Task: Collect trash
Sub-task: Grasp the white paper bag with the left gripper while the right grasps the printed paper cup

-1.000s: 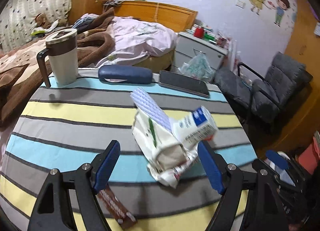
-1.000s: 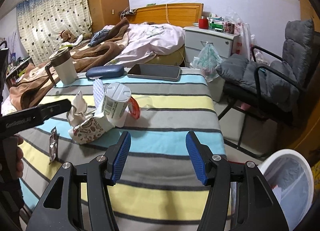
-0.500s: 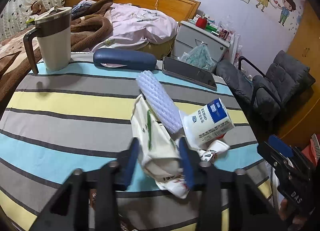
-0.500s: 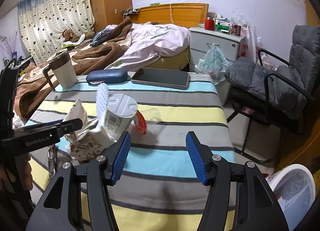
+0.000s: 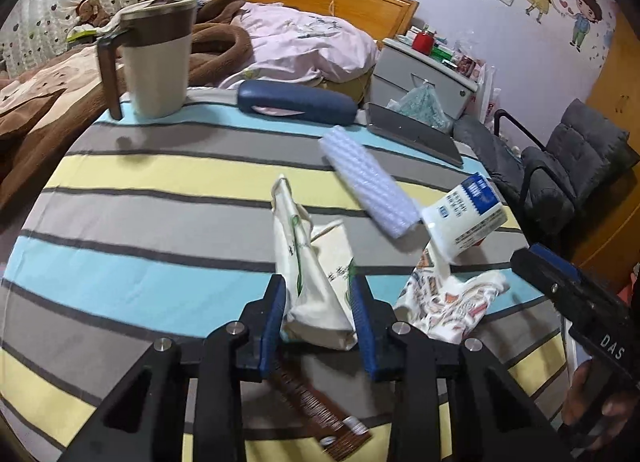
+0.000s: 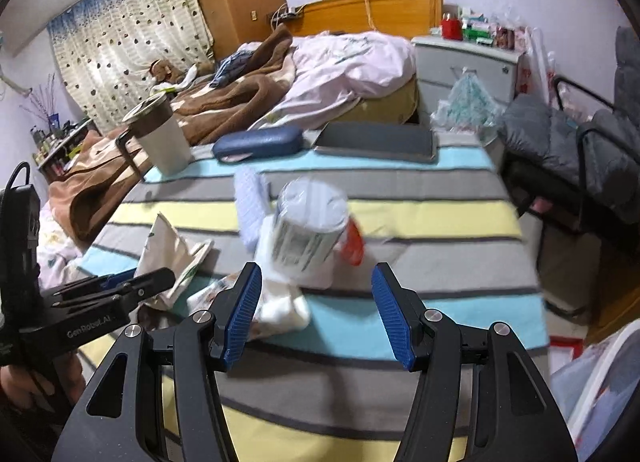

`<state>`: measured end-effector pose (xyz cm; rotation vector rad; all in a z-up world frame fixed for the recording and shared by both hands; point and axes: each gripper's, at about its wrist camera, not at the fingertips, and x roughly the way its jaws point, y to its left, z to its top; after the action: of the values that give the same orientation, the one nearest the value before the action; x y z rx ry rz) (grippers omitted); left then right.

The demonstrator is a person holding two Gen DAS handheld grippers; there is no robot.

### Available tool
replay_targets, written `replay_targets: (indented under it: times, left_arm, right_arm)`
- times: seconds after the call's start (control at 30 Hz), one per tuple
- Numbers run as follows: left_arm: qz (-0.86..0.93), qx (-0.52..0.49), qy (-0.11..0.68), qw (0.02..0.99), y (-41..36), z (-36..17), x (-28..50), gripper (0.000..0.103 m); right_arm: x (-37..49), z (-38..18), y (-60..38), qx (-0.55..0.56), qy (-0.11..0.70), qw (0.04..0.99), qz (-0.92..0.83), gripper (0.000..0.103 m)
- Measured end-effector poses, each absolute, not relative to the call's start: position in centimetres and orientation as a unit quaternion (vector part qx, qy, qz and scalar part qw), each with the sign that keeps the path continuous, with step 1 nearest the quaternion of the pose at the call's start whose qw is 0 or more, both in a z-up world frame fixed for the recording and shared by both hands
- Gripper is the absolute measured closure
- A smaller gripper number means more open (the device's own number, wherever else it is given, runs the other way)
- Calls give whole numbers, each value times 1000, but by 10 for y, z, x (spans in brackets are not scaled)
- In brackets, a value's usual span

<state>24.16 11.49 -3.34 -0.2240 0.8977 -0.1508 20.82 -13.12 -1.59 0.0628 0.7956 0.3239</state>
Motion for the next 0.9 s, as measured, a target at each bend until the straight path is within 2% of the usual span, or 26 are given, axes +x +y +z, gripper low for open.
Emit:
replay_targets:
  times: [0.37, 0.43, 0.47, 0.53, 0.6, 0.67, 0.9]
  left_arm:
    - [-71, -123, 427, 893, 137, -34, 232, 67]
    - [-73, -124, 428, 892, 138, -34, 234, 57]
    - [-72, -124, 429, 892, 138, -34, 236, 48]
    - [-76, -126, 431, 890, 138, -36, 240, 46]
    - [-72, -129, 440, 886, 138, -40, 245, 46]
    - [-74, -126, 446, 883, 136, -43, 247, 46]
    - [-90, -103, 452, 882, 122, -47, 249, 46]
  right_arm:
    - [207, -32, -110, 67, 426, 886, 169, 44]
    - [207, -34, -108, 68, 430, 885, 166, 44]
    - [208, -35, -108, 69, 431, 885, 164, 44]
    - [210, -37, -108, 74, 439, 881, 159, 44]
    - [210, -39, -109, 79, 442, 879, 163, 48]
    - [209, -41, -109, 81, 445, 877, 163, 65]
    - [205, -41, -113, 90, 444, 875, 173, 67]
